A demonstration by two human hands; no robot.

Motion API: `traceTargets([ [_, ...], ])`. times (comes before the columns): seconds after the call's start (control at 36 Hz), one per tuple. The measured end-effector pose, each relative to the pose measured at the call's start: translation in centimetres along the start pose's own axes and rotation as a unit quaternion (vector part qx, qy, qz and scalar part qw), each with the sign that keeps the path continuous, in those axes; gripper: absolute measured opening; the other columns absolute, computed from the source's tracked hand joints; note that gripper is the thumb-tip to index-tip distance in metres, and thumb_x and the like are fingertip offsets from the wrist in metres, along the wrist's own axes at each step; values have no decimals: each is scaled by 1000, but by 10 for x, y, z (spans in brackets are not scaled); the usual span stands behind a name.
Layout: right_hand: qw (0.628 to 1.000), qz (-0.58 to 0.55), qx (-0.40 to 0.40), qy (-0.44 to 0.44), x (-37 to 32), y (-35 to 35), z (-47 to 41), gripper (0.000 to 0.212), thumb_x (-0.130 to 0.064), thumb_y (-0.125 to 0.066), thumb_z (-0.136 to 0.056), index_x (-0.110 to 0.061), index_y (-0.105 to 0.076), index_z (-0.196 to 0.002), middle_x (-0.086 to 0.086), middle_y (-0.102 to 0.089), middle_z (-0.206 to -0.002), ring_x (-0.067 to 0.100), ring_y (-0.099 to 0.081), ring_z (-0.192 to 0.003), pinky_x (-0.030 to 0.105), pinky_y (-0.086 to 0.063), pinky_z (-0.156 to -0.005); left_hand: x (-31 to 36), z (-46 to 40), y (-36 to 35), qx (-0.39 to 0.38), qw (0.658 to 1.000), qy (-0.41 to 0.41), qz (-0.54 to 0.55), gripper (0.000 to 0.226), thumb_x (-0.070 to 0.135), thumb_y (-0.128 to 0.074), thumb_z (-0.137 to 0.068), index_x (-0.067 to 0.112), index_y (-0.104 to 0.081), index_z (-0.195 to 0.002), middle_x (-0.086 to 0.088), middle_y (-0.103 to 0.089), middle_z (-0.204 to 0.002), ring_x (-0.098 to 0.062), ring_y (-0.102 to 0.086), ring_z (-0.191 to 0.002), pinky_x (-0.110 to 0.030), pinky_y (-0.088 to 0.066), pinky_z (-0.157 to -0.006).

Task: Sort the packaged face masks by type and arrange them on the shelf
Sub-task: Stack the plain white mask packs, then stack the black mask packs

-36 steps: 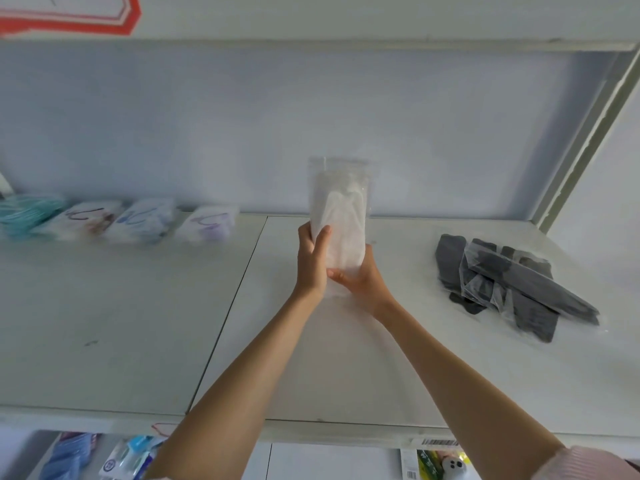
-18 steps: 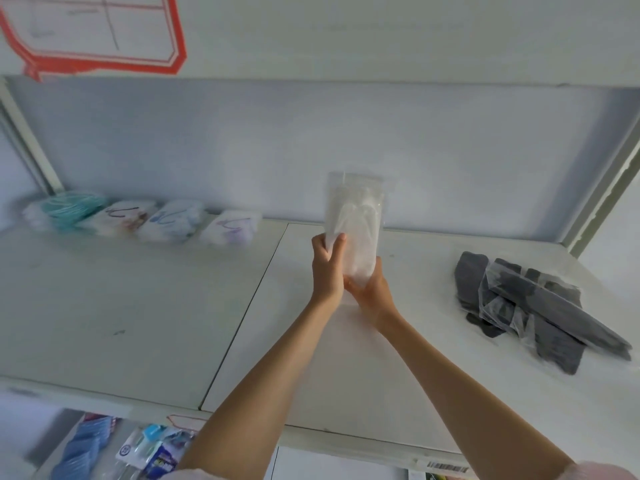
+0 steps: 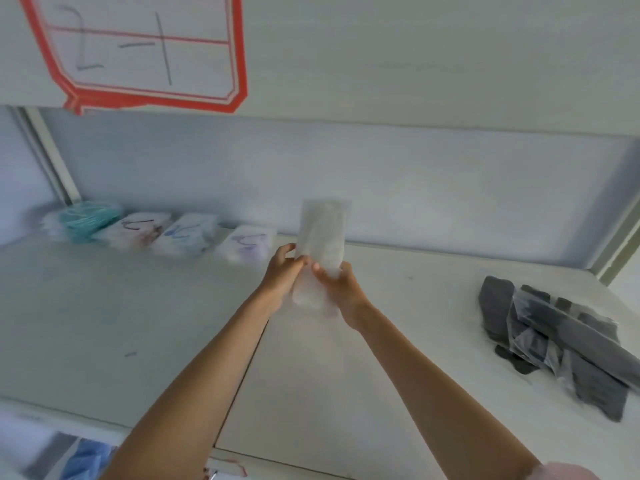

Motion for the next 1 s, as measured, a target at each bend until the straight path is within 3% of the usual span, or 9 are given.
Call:
traceTargets([
  [0.06, 999, -2, 23, -34, 6, -8, -10, 61, -45, -63, -87, -13, -38, -132, 8, -59, -122, 22, -63, -103, 36, -54, -78, -6, -11, 9, 9, 1000, 22, -1, 57, 21, -64, -79, 15, -47, -133, -10, -65, -111, -23, -66, -93, -34, -56, -77],
  [0.11, 997, 34, 57, -46, 10, -12, -20, 58, -47, -57, -86, -11, -44, -130, 10, -61, -121, 25, -64, -101, 38, -53, -79, -7, -24, 16, 15, 999, 29, -26, 39, 14, -59, -89, 17, -45, -126, -8, -61, -108, -19, -62, -87, -24, -49, -64],
  [0.22, 989, 92, 104, -52, 11, -14, -35, 29, -28, -51, -89, -6, -64, -104, 15, -68, -105, 31, -66, -94, 40, -55, -78, -8, -47, 20, 6, 996, 28, -86, 46, 15, -60, -90, 9, -46, -134, -8, -58, -107, -23, -59, -95, -25, -44, -79],
  [0.31, 982, 121, 130, -70, 13, -12, -41, 27, -22, -48, -89, -6, -68, -100, 13, -68, -98, 31, -64, -91, 35, -51, -74, -18, -64, 22, -10, 991, 44, -125, 58, 28, -67, -80, 3, -51, -129, -11, -63, -116, -28, -62, -106, -26, -44, -78],
  [0.44, 977, 132, 140, -88, 21, -11, -54, 20, -22, -50, -89, -8, -62, -84, 10, -60, -85, 25, -55, -76, 29, -43, -65, -24, -80, 23, -36, 981, 61, -179, 14, 20, -64, -83, 7, -61, -82, -11, -62, -73, -23, -56, -59, -22, -42, -51],
  [0.53, 977, 129, 143, -95, 25, -13, -61, 24, -25, -51, -89, -5, -64, -90, 10, -60, -86, 25, -55, -78, 28, -42, -66, -20, -85, 24, -28, 974, 63, -215, 15, 19, -60, -84, 5, -61, -80, -6, -56, -62, -21, -51, -51, -21, -36, -44],
  [0.72, 978, 121, 145, -93, 23, -20, -66, 32, -30, -53, -90, -5, -65, -105, 14, -66, -107, 30, -63, -97, 34, -51, -82, -18, -95, 20, -41, 967, 86, -237, 16, 16, -55, -85, 2, -62, -84, -15, -63, -73, -25, -57, -58, -24, -40, -50],
  [0.86, 985, 91, 114, -92, 27, -29, -66, 28, -41, -49, -93, -16, -55, -101, 9, -61, -110, 29, -60, -105, 41, -49, -93, -16, -94, 23, -19, 968, 84, -235, 33, 21, -53, -88, -3, -63, -107, -23, -66, -107, -36, -65, -99, -29, -42, -67],
  [1.0, 990, 52, 65, -113, 23, -41, -59, 68, -62, -38, -90, -8, -49, -129, 8, -58, -125, 28, -56, -116, 39, -42, -102, -13, -90, 25, -16, 966, 87, -244, 43, 32, -51, -91, -1, -59, -116, -22, -63, -117, -35, -61, -107, -35, -47, -80],
])
Point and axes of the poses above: each hand's wrist, its own z-axis away from the middle knuckle, its own y-axis out of the back of the hand, x = y × z, the point moved 8 cm from there along -z, towards the middle knuckle
